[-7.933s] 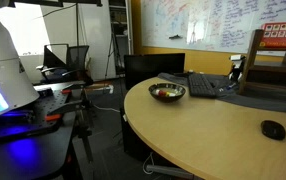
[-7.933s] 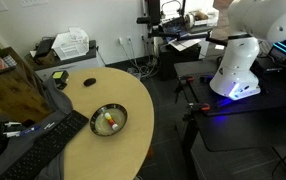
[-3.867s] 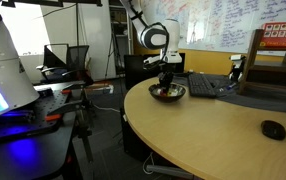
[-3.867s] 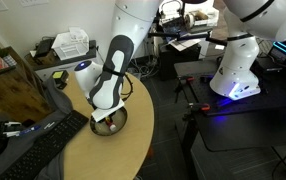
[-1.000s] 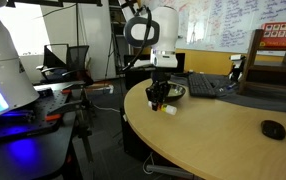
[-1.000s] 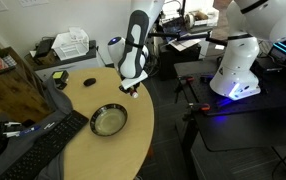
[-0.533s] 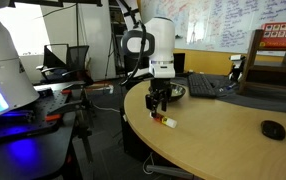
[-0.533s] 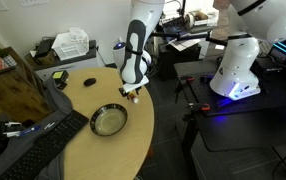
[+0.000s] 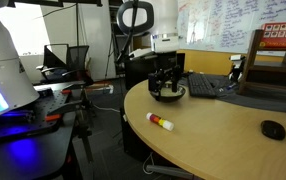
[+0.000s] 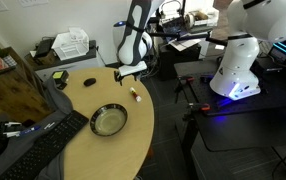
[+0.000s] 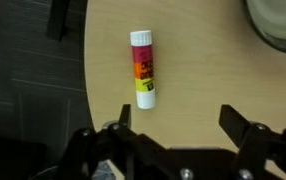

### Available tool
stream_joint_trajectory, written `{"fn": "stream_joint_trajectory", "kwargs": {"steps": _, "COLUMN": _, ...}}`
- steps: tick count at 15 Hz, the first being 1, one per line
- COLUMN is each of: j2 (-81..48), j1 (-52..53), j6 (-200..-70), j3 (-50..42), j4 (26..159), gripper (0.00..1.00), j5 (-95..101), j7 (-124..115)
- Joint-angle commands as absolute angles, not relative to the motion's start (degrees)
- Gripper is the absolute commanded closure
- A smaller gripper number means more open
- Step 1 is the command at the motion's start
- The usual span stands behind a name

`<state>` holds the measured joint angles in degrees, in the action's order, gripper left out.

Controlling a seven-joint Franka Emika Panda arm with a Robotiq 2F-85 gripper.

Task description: Take the paper glue out of the bowl and put it on the table

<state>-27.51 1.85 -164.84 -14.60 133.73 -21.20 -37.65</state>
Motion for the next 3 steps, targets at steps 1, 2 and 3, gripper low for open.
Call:
{"fn": "stream_joint_trajectory", "kwargs": {"steps": 1, "j2": -19.79, "j1": 5.36, "j6": -160.59, "j3": -19.17, "j4": 139.46, "gripper": 0.00, "j5": -17.59, "j7": -40.38}}
{"fn": "stream_joint_trajectory", "kwargs": {"steps": 2, "j2": -18.08, "j1": 6.42, "j6": -159.55, "j3": -20.66, "j4": 140.74, "gripper": 0.00, "j5": -15.57, "j7": -41.48}}
{"fn": "stream_joint_trajectory", "kwargs": {"steps": 3, "j2": -16.56, "j1": 6.20, "j6": -159.22, "j3": -20.71, "j4": 141.64, "gripper": 0.00, "j5": -14.39, "j7": -41.69}}
